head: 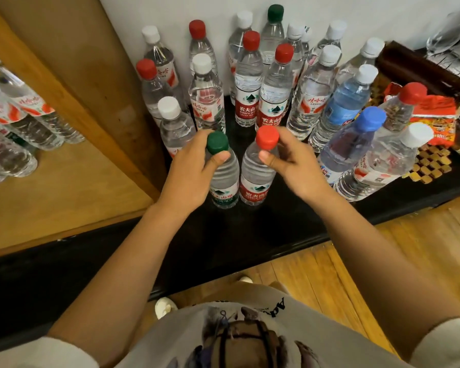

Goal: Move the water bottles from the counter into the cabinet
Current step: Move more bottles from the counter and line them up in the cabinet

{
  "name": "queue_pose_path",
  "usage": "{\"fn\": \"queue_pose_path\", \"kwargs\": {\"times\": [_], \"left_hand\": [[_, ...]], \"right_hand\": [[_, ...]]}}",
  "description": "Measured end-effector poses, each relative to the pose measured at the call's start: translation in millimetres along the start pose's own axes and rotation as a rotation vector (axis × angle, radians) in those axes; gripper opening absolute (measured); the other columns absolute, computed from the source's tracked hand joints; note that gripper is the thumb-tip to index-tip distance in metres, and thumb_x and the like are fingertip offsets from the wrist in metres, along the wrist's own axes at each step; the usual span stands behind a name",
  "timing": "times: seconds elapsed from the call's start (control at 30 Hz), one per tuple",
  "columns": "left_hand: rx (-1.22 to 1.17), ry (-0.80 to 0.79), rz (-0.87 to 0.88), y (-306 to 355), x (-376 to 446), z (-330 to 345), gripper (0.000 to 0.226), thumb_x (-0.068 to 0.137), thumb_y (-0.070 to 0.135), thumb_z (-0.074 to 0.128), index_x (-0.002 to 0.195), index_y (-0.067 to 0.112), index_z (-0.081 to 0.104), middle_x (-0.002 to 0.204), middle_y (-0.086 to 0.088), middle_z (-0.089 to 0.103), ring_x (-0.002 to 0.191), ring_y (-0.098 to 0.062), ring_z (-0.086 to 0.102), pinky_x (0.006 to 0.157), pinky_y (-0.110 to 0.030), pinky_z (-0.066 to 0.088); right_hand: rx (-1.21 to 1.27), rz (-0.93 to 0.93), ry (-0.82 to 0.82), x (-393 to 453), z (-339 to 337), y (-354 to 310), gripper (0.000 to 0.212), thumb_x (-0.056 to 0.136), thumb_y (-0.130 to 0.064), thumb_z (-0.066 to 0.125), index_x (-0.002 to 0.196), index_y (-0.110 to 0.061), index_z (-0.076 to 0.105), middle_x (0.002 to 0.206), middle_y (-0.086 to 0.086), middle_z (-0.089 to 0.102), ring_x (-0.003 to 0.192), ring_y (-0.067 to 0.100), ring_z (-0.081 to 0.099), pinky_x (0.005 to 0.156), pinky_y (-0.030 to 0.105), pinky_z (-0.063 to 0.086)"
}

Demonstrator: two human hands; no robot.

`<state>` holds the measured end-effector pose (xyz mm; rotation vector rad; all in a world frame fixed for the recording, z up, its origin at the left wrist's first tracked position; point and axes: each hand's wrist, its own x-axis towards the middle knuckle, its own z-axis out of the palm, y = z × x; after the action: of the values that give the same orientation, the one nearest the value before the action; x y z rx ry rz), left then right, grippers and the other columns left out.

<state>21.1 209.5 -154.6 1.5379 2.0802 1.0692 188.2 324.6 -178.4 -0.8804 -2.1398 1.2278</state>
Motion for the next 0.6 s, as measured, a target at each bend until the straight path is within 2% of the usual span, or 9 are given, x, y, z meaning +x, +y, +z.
{"fn": "queue_pose_path", "kwargs": {"times": [0.1,0.2,0.27,0.33,0.47,0.53,0.6], "left_hand": [[0.019,-0.065,0.023,1.1,-25.6,-7.0,0.027,0.090,0.031,0.053,0.112,0.016,0.049,0.095,0.005,0.055,0.087,-0.014,0.053,0.072,-0.025,0.039],[0.041,-0.091,-0.003,3.8,-49.8,-13.4,0.043,0.085,0.046,0.048,0.116,0.016,0.050,0.099,0.001,0.057,0.094,-0.018,0.054,0.079,-0.035,0.046],[0.057,-0.092,0.009,5.8,-62.7,-16.1,0.051,0.081,0.055,0.044,0.115,0.017,0.050,0.099,0.003,0.056,0.095,-0.017,0.054,0.080,-0.033,0.046],[0.077,-0.080,0.035,6.0,-72.1,-16.6,0.048,0.084,0.057,0.049,0.113,0.018,0.051,0.097,0.007,0.055,0.093,-0.014,0.054,0.078,-0.031,0.046],[-0.051,-0.004,0.001,1.3,-83.3,-10.5,0.044,0.078,0.057,0.055,0.109,0.026,0.051,0.098,0.013,0.056,0.095,-0.007,0.055,0.080,-0.031,0.051],[-0.187,0.017,-0.030,-3.9,-86.7,-0.1,0.040,0.077,0.057,0.057,0.109,0.033,0.049,0.104,0.016,0.053,0.101,-0.006,0.055,0.083,-0.029,0.051],[-0.342,-0.013,-0.095,-11.1,-91.8,15.2,0.046,0.073,0.057,0.063,0.114,0.045,0.044,0.112,0.016,0.051,0.108,-0.004,0.053,0.088,-0.024,0.048]], "right_hand": [[-0.043,-0.046,-0.037,-24.2,3.0,-4.5,0.037,0.084,-0.041,0.058,0.119,-0.032,0.051,0.096,-0.023,0.062,0.092,-0.002,0.058,0.083,0.023,0.045],[-0.035,-0.057,-0.080,-47.6,5.8,-8.8,0.037,0.086,-0.042,0.057,0.120,-0.029,0.051,0.094,-0.025,0.060,0.090,-0.002,0.058,0.080,0.024,0.044],[-0.020,-0.065,-0.101,-60.9,8.1,-11.7,0.038,0.087,-0.043,0.055,0.121,-0.026,0.051,0.102,-0.020,0.062,0.097,0.002,0.060,0.084,0.031,0.048],[0.005,-0.075,-0.088,-71.8,12.1,-13.5,0.041,0.088,-0.047,0.051,0.124,-0.026,0.051,0.110,-0.017,0.062,0.105,0.005,0.059,0.089,0.035,0.048],[0.128,-0.044,-0.036,-87.9,29.2,-8.2,0.049,0.090,-0.055,0.042,0.132,-0.030,0.042,0.124,-0.023,0.054,0.117,0.002,0.052,0.096,0.021,0.042],[0.217,0.036,-0.051,-93.0,39.0,0.6,0.056,0.085,-0.056,0.050,0.135,-0.035,0.035,0.123,-0.029,0.051,0.118,-0.001,0.050,0.097,0.016,0.041],[0.280,0.112,-0.058,-97.9,48.3,14.6,0.069,0.078,-0.049,0.063,0.136,-0.027,0.031,0.120,-0.030,0.052,0.115,-0.004,0.051,0.093,0.013,0.042]]}}
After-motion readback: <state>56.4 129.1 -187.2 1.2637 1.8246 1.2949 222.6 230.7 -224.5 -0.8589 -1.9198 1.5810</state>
